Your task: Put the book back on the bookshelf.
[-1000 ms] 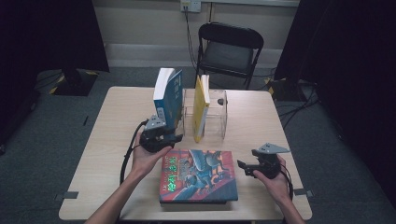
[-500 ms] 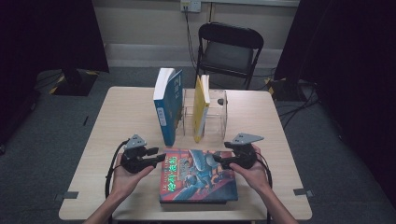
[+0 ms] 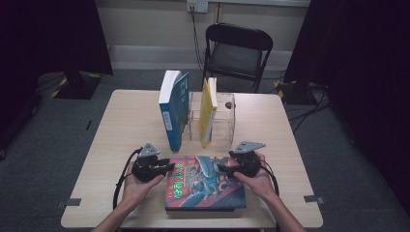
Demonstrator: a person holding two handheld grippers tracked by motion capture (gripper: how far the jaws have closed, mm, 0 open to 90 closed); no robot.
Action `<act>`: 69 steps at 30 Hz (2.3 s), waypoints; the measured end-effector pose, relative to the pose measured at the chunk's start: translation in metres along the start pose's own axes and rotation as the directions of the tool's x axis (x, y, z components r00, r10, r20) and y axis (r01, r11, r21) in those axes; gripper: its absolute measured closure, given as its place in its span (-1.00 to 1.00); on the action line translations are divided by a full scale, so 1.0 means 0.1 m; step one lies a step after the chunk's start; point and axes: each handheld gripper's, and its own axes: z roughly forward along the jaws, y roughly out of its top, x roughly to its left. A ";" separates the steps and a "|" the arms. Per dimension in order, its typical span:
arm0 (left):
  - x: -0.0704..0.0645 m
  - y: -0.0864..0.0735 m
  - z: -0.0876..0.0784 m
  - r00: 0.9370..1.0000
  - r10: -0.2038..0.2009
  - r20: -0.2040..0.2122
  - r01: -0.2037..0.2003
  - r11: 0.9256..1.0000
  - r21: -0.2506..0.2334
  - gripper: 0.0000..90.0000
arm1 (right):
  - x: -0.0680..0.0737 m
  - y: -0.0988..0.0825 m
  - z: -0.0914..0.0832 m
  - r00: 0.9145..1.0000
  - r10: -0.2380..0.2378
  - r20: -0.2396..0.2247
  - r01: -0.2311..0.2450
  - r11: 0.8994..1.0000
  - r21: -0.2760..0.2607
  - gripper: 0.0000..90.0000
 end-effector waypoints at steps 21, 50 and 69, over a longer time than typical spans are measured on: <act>0.08 0.24 0.41 0.999 0.045 0.022 -0.044 0.998 -0.050 0.54 | 0.21 -0.22 -0.29 0.999 0.034 -0.010 -0.034 0.999 0.014 -0.26; -0.03 -0.25 -0.47 0.997 -0.068 0.037 0.068 0.998 -0.009 0.04 | 0.25 0.05 0.04 0.996 0.032 -0.078 -0.029 0.999 0.031 -0.23; -0.29 -0.40 -0.41 0.984 0.094 0.154 -0.111 0.988 0.105 -0.18 | 0.19 -0.02 -0.02 0.993 0.055 -0.108 -0.051 0.998 0.034 -0.19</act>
